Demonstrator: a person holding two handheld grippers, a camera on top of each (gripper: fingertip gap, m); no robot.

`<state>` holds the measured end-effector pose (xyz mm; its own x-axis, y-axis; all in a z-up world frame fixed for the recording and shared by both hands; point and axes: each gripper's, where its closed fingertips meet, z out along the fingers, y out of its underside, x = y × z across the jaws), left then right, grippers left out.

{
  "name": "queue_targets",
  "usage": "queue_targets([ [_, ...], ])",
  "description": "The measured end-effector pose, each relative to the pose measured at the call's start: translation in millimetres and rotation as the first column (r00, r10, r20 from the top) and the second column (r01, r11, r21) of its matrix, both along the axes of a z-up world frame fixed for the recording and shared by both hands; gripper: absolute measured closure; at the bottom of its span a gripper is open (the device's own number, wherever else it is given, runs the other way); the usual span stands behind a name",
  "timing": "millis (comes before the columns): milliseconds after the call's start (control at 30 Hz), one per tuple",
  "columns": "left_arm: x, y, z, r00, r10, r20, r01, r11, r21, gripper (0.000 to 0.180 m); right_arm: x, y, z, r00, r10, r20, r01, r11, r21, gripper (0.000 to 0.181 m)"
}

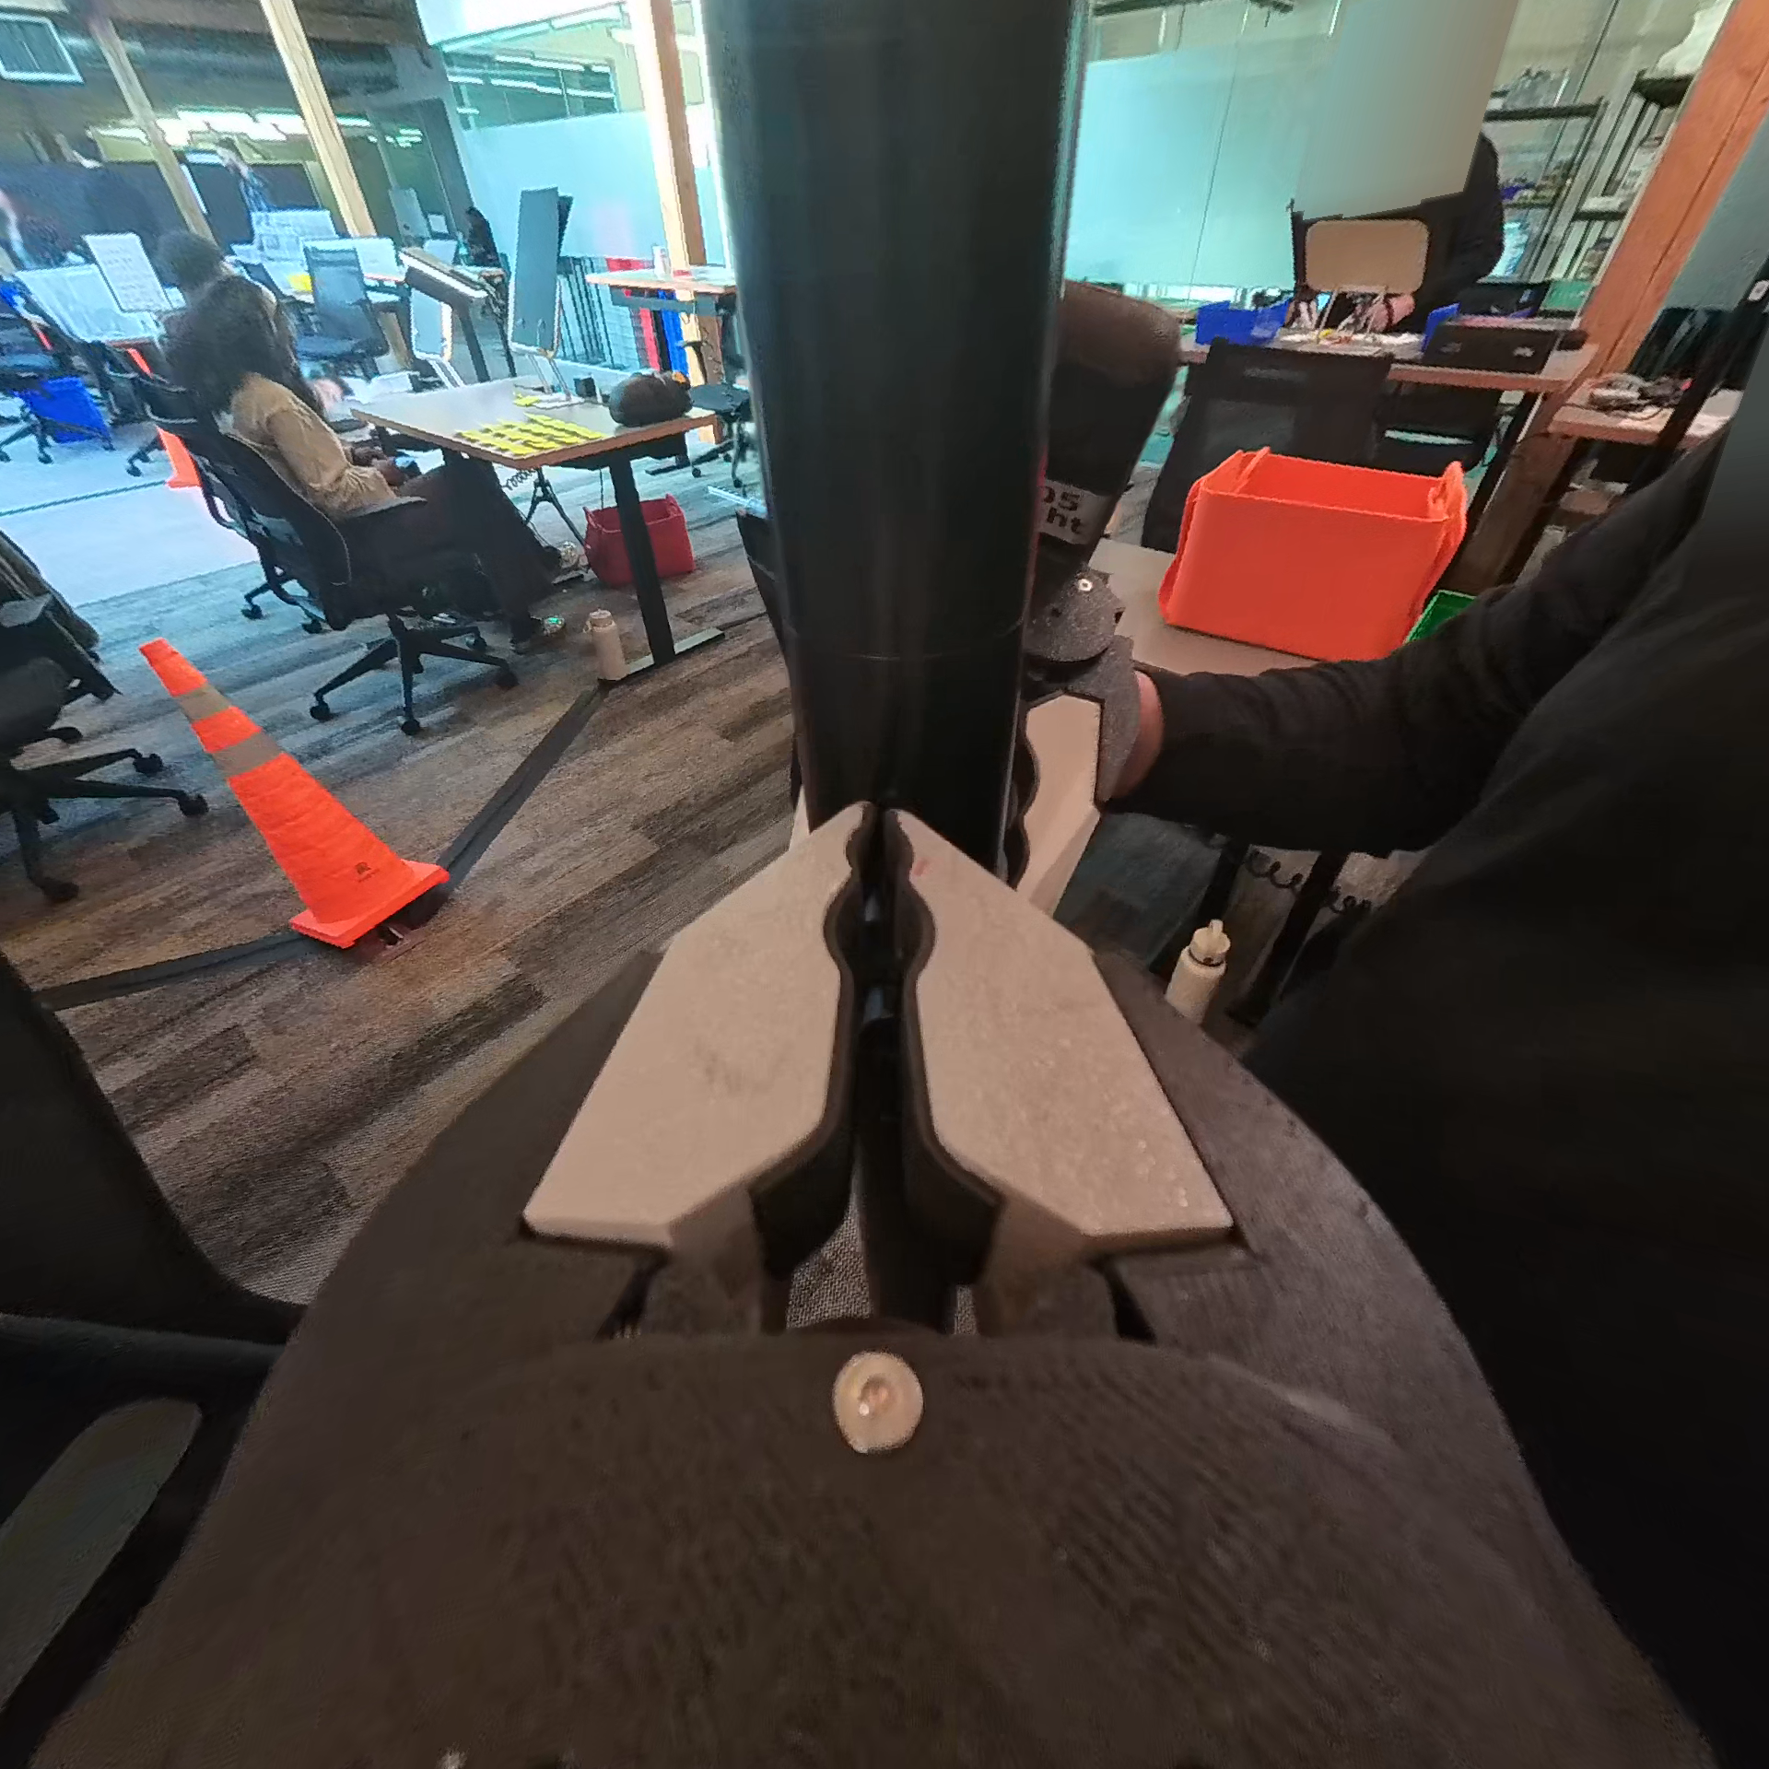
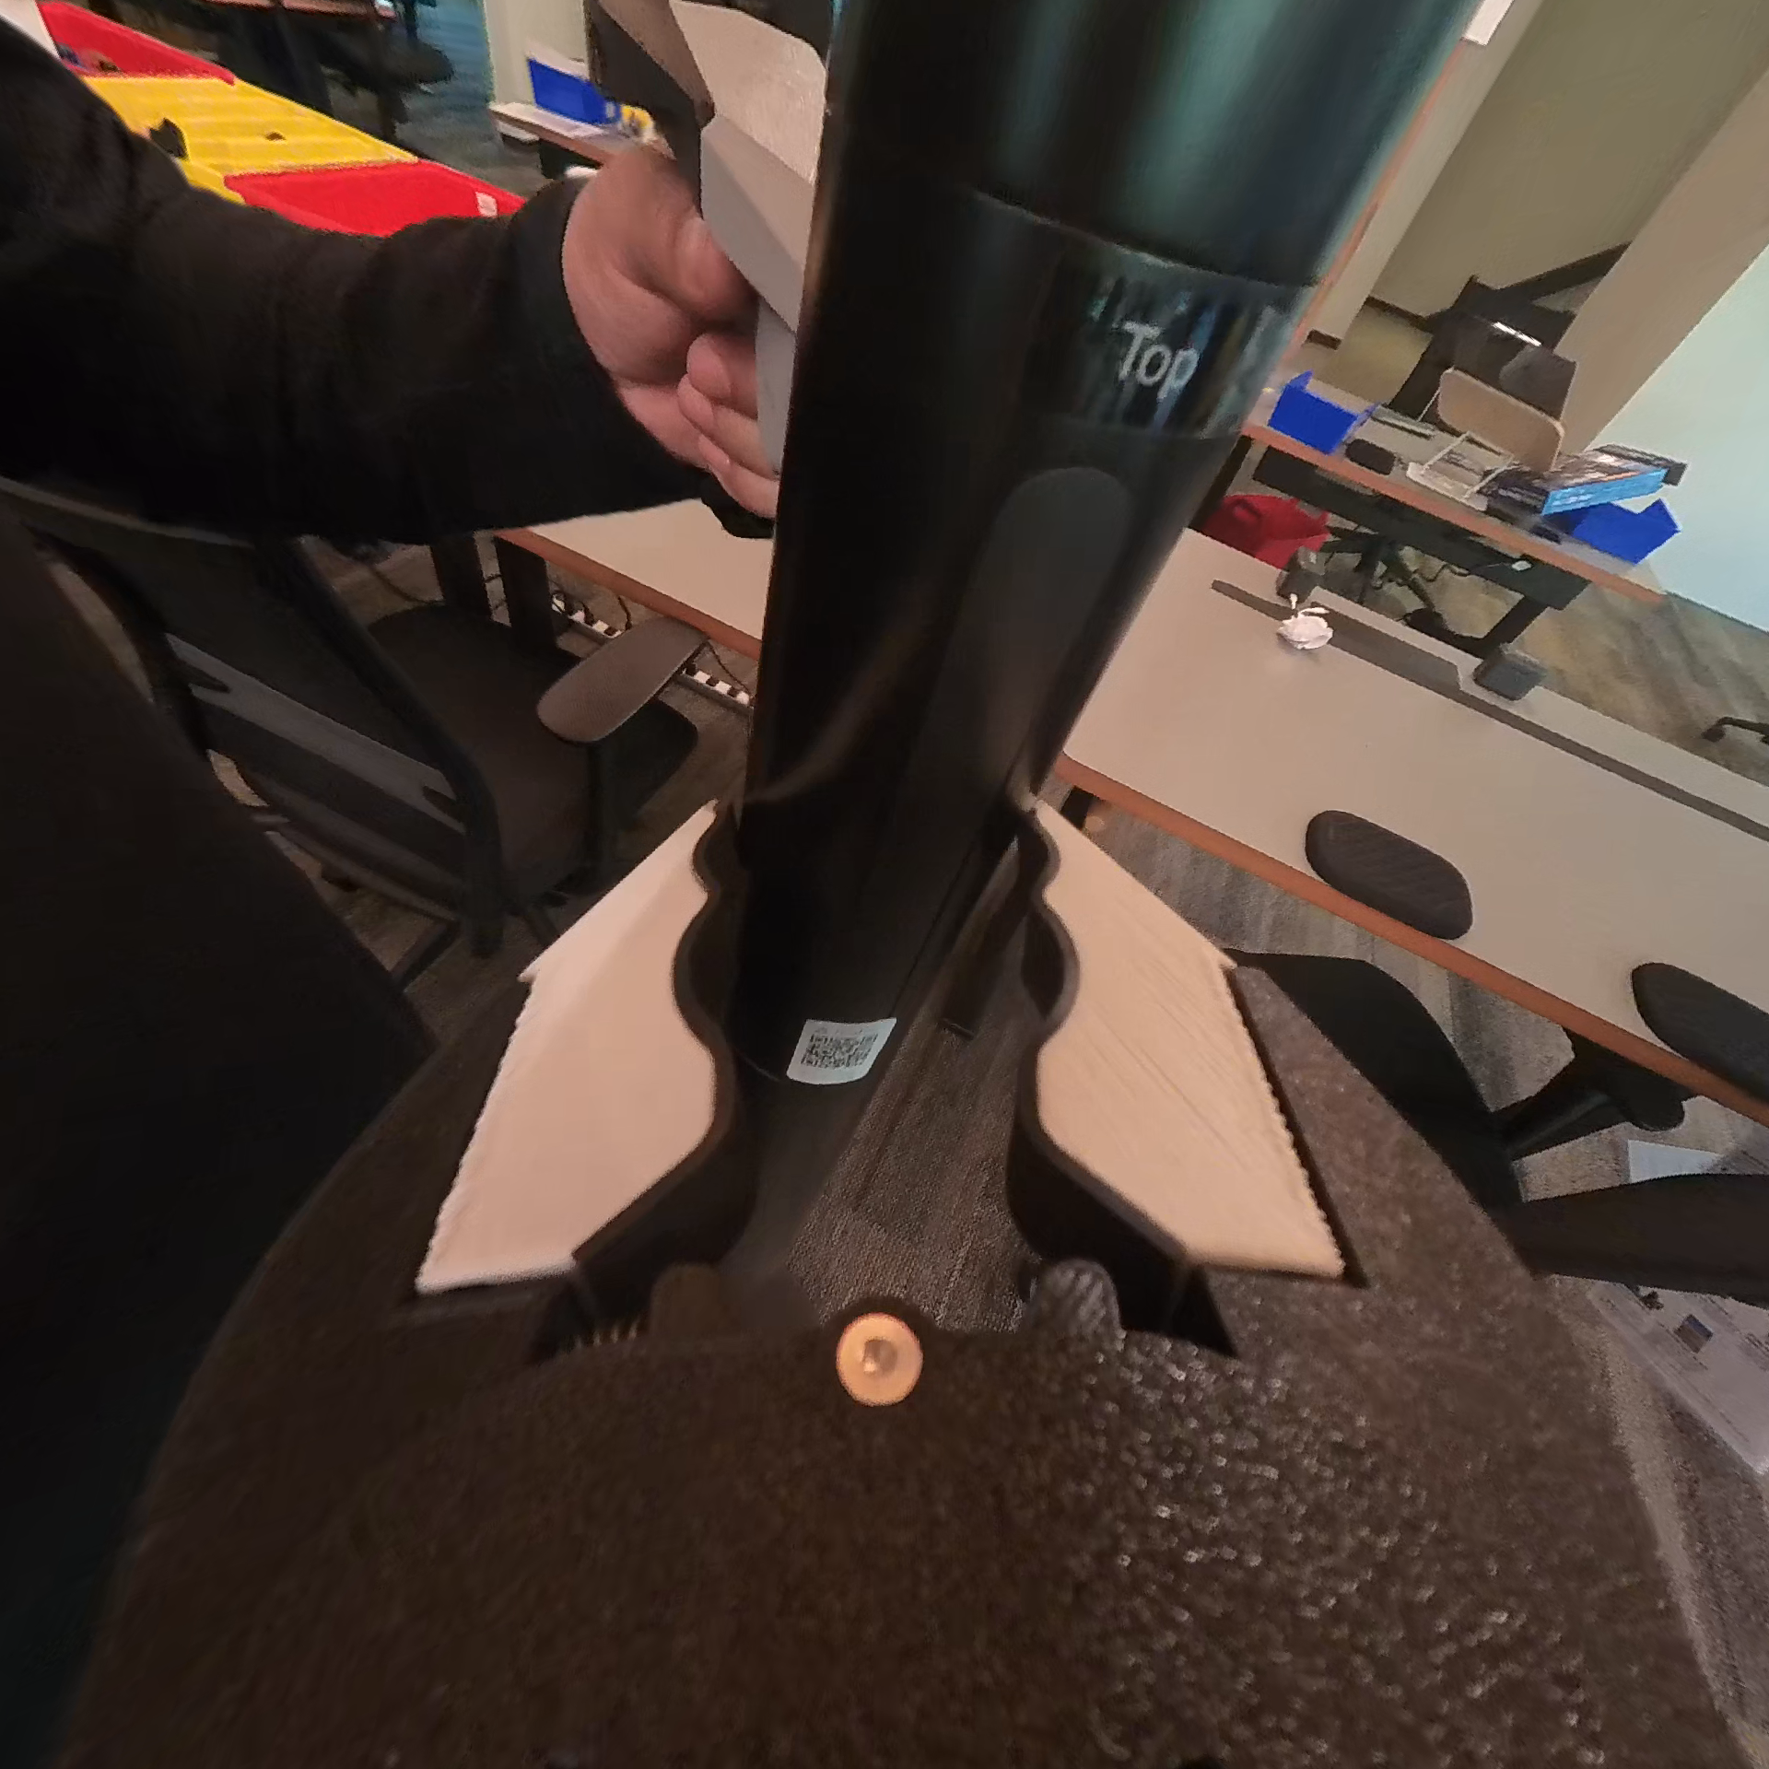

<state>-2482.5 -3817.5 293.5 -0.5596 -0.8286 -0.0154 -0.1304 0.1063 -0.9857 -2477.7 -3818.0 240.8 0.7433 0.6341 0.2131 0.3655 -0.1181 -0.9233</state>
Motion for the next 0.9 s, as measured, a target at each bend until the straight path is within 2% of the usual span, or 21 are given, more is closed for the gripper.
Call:
queue_targets([
  [233,-3.4,0.6,-2.6,1.000,0.000,0.012,-0.001,0.999,0.035,0.180,-1.0,0.3,1.0,1.000,0.005,0.006,-0.005,1.000,0.018,0.122],
  [900,-2.3,-0.9,1.4,1.000,0.007,0.017,-0.007,1.000,0.008,0.180,-1.1,-1.2,-0.4,1.000,-0.003,0.008,0.003,1.000,0.020,0.122],
])
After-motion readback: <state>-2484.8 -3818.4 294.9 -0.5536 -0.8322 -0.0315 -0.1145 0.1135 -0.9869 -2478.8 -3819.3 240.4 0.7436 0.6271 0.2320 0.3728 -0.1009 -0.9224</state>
